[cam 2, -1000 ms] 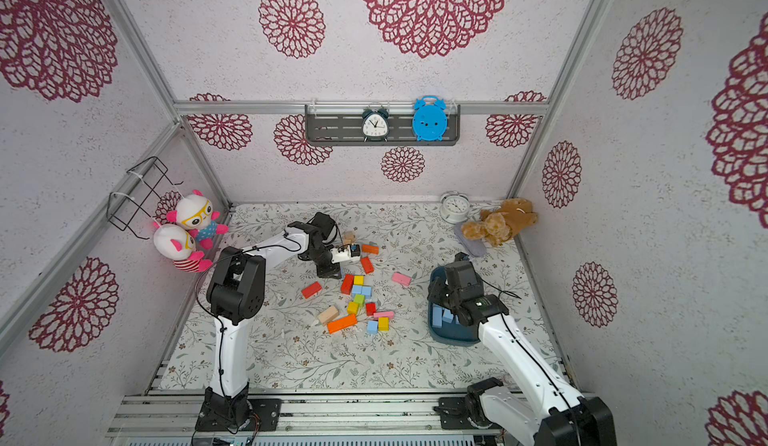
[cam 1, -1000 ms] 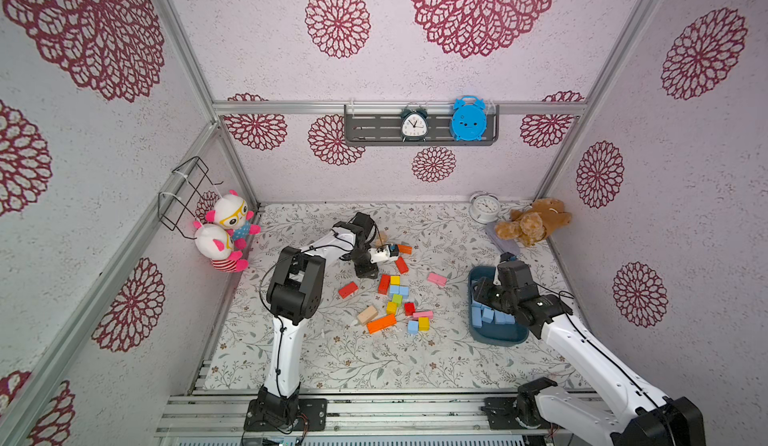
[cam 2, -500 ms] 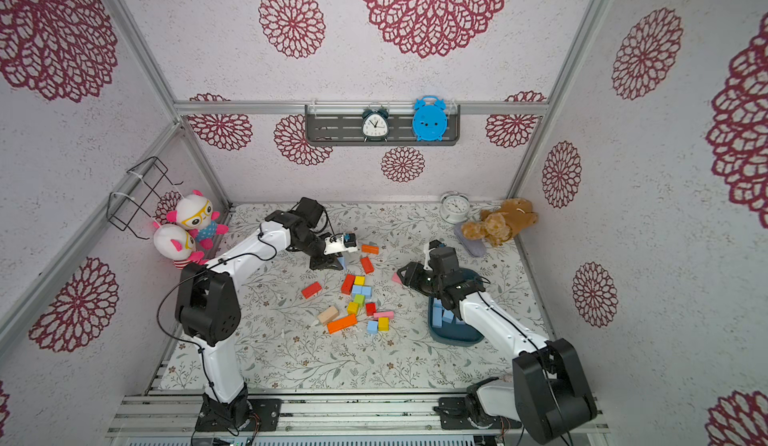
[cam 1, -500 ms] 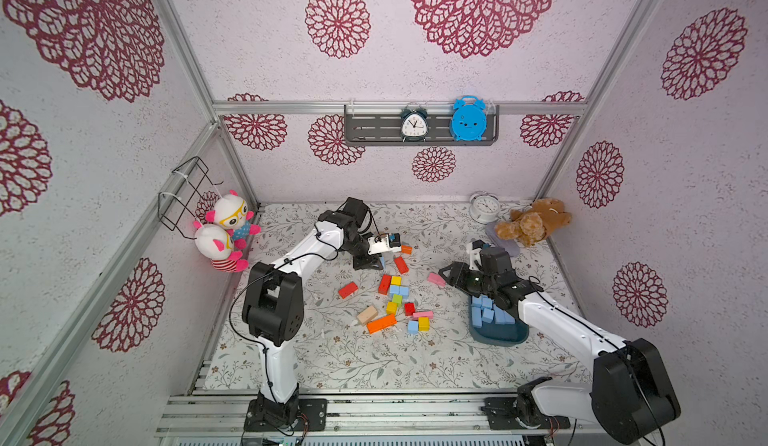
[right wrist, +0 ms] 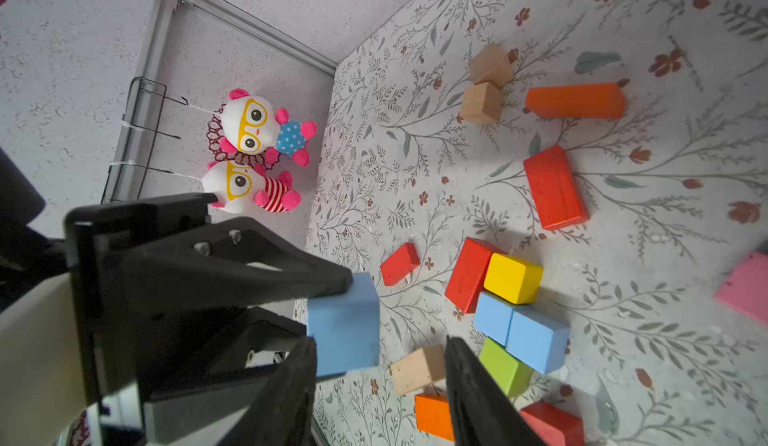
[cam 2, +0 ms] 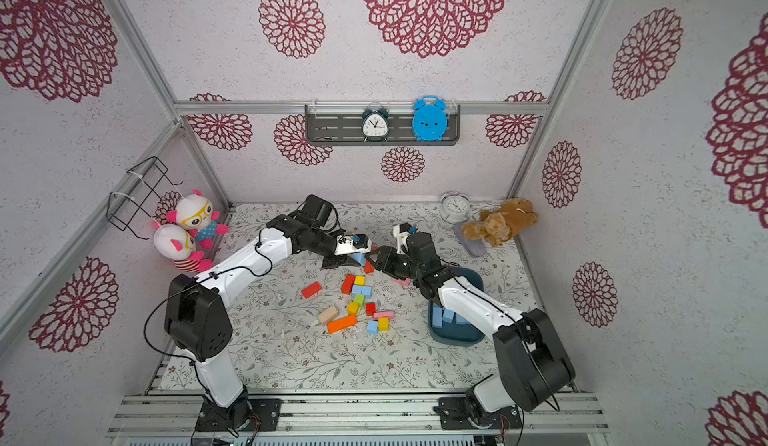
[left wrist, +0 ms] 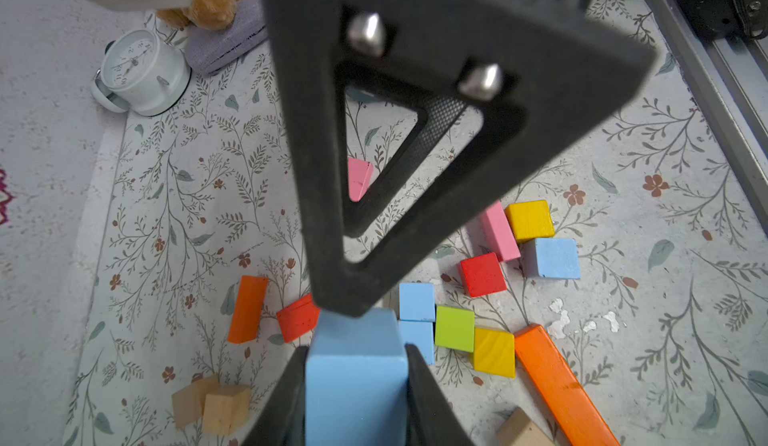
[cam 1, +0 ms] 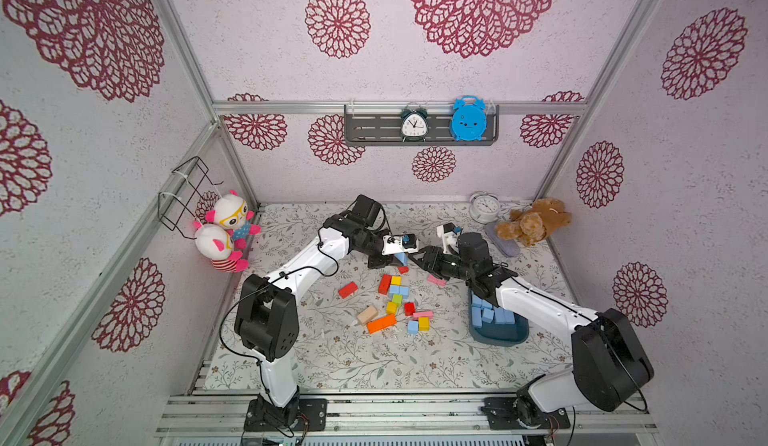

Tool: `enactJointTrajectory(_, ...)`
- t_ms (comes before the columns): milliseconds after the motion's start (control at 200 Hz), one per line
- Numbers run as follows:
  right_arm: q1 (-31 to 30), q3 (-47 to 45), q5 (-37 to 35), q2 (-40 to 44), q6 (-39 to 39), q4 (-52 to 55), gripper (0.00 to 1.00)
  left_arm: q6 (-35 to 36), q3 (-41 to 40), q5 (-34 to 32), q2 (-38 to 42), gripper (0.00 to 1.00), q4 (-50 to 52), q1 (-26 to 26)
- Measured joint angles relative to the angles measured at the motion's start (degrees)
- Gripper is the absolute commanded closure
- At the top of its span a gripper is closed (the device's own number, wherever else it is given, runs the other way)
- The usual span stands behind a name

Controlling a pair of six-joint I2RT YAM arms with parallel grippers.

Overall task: Pick out the blue building blocks
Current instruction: Place the building block in the storage box.

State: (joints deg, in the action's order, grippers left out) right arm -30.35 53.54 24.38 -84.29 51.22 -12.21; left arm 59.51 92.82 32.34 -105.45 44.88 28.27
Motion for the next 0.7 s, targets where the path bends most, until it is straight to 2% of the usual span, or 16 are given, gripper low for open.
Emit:
enactJointTrajectory(180, 0.0, 0.7, 0.7, -1.1, 0.6, -1.0, 0.53, -0.1, -0.7, 0.6, 0.1, 0.73, -2.6, 0.3)
enactJointTrajectory(555, -0.6, 0.7, 4.4, -2.0, 2.0, -3.1, 0.54, -0.4, -1.9, 0.9, 0.1, 0.72, -5.4, 0.6)
enactJointTrajectory(700, -0.5, 0.6, 4.4, -2.2, 2.5, -3.5, 0.68, -0.5, -2.3, 0.8, 0.5, 0.67, -6.7, 0.8)
